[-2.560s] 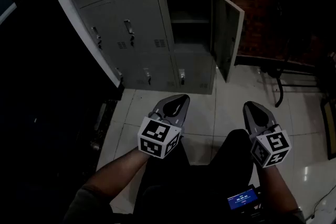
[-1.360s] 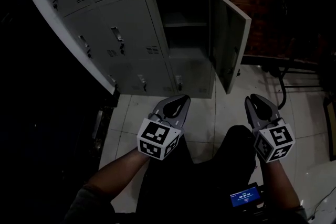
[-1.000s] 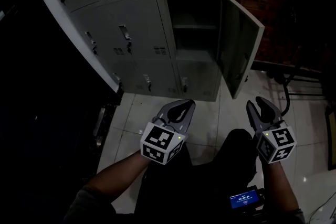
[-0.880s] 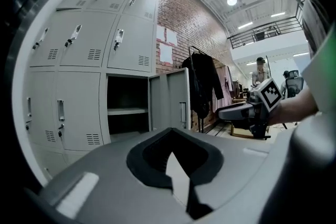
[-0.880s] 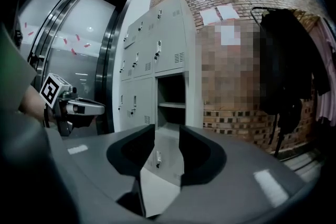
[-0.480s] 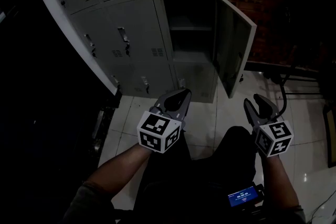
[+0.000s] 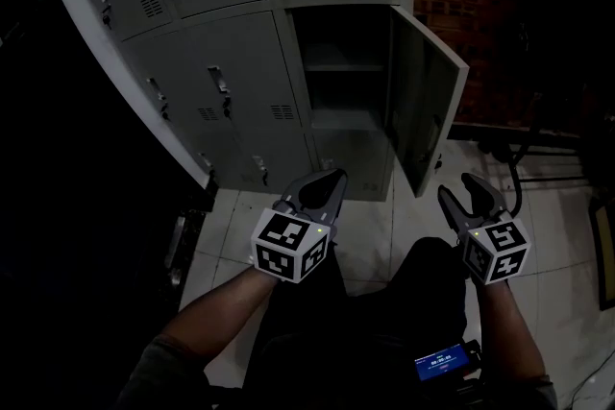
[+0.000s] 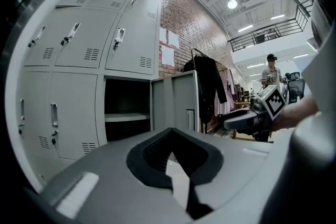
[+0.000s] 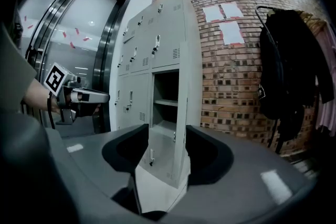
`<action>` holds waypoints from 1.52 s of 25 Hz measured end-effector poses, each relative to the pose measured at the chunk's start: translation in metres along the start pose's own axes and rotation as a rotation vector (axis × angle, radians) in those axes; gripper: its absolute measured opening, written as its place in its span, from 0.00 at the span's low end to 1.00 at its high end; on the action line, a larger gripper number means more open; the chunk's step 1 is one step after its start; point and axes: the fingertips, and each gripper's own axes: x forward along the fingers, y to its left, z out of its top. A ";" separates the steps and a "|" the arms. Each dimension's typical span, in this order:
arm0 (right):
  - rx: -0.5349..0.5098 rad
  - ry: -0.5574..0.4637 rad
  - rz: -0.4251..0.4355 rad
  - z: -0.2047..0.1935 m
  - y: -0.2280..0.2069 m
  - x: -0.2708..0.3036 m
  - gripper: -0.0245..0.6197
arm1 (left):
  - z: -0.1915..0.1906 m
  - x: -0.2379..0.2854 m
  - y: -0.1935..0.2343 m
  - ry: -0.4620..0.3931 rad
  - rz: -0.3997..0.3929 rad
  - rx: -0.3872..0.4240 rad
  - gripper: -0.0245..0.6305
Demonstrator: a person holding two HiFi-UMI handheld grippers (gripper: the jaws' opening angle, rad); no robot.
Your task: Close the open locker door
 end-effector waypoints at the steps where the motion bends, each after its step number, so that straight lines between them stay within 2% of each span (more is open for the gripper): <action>1: -0.001 0.002 0.003 0.001 -0.003 0.005 0.38 | 0.001 0.004 0.003 0.001 -0.001 0.000 0.04; 8: -0.018 0.019 0.067 -0.002 -0.028 0.060 0.52 | -0.005 0.029 0.031 0.022 0.012 -0.003 0.04; 11: -0.027 0.012 0.120 0.002 -0.034 0.084 0.59 | -0.010 0.034 0.042 0.031 0.024 -0.010 0.04; 14: -0.056 0.003 0.185 0.010 -0.033 0.107 0.62 | -0.012 0.037 0.050 0.034 0.036 -0.013 0.04; 17: -0.096 0.004 0.246 0.014 -0.029 0.121 0.61 | -0.010 0.040 0.051 0.030 0.039 -0.008 0.04; 23: -0.121 0.000 0.266 0.015 -0.026 0.127 0.34 | -0.006 0.043 0.057 0.027 0.045 -0.001 0.04; 31: -0.166 0.002 0.323 0.016 0.001 0.133 0.40 | 0.000 0.053 0.069 0.012 0.067 -0.004 0.04; 38: -0.171 0.010 0.322 0.019 0.023 0.141 0.44 | 0.004 0.059 0.084 0.004 0.091 -0.011 0.04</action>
